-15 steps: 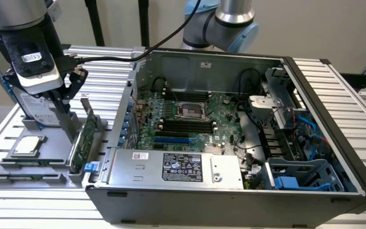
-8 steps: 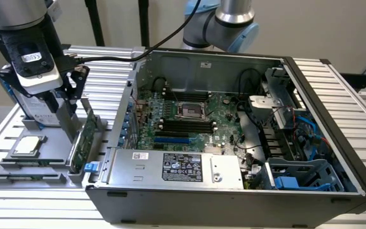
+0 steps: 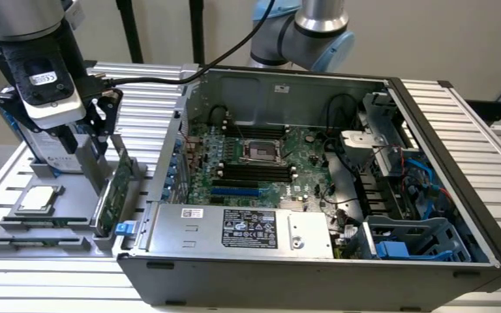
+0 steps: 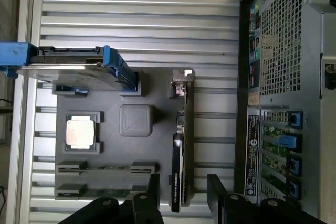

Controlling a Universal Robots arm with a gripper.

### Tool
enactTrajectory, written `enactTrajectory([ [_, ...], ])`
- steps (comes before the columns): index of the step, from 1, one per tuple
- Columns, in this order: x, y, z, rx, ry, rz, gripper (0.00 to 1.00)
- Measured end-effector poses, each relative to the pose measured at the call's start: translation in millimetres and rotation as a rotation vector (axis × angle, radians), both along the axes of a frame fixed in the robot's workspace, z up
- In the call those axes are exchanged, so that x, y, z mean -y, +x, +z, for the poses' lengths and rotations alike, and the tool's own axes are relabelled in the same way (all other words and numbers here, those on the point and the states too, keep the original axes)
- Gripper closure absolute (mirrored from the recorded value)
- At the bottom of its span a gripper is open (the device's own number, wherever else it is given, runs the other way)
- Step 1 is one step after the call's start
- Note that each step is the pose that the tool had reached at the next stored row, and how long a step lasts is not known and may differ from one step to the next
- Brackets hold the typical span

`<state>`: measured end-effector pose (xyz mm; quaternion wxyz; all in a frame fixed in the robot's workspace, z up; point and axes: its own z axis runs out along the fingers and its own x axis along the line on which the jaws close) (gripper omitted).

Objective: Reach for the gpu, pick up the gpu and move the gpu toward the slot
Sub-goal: 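Pick up the gpu and move the gpu toward the slot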

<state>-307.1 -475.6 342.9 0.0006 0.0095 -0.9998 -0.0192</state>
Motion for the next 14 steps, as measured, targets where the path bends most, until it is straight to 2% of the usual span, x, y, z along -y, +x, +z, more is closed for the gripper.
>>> enactTrajectory([
  [10,0.0,0.0,0.0,-0.0001,0.0000,0.000,0.52],
  [12,0.0,-0.3,-0.8,0.0011,-0.0001,0.000,0.52],
  [14,-0.1,-3.3,-4.3,0.0058,-0.0002,0.000,0.52],
])
